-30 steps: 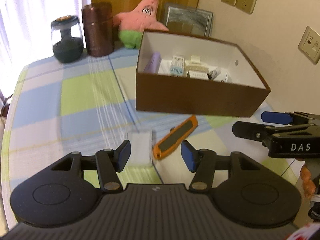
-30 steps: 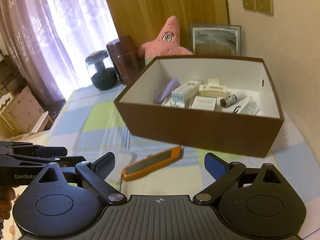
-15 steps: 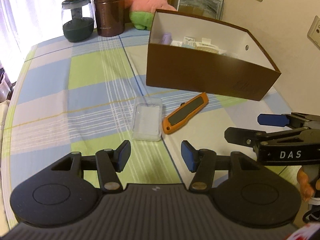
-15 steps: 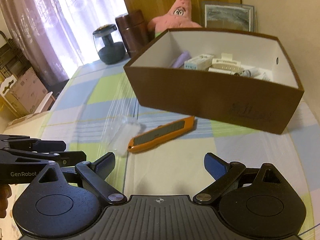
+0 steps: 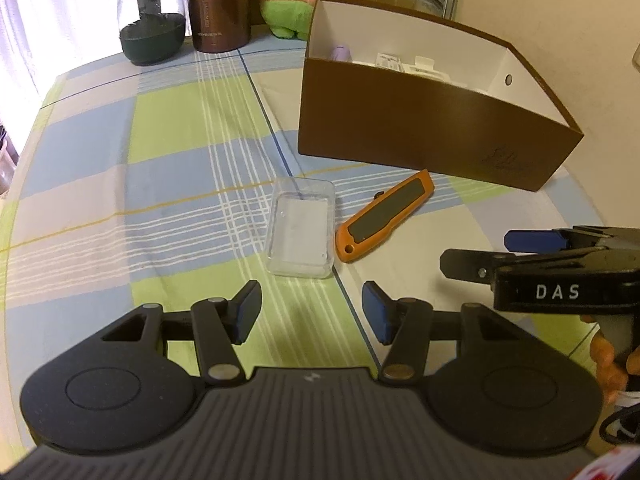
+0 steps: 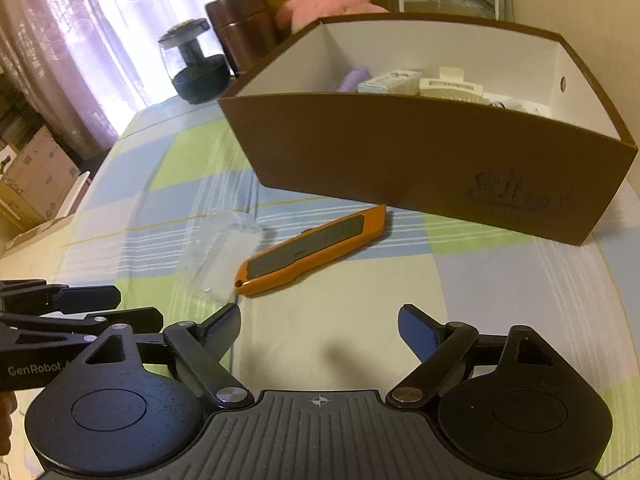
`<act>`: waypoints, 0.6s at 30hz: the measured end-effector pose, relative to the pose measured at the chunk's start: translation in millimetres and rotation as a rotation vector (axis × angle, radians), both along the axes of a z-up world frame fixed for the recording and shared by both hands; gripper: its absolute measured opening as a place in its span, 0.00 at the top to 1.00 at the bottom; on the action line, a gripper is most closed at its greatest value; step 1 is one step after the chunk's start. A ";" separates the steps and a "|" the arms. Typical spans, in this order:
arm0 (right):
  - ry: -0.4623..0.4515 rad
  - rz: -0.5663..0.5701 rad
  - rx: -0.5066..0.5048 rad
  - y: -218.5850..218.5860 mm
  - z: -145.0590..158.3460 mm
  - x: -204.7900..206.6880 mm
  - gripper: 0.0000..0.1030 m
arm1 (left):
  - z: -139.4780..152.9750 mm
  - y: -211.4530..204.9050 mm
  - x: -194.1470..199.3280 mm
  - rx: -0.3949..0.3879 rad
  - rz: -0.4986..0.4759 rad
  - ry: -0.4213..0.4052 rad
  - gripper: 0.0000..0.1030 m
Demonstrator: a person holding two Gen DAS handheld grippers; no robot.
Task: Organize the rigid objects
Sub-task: 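Grasp the clear plastic case with the left tool while the right tool grasps the orange knife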
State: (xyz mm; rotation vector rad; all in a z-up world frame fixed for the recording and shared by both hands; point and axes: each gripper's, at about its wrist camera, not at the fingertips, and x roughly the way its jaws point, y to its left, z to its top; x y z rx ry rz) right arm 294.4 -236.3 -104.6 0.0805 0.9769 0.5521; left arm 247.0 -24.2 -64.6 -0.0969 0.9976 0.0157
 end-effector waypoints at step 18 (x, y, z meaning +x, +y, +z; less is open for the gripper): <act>0.088 -0.108 -0.010 13.7 -26.0 57.1 0.21 | -39.1 11.2 67.4 0.038 -0.060 0.051 0.49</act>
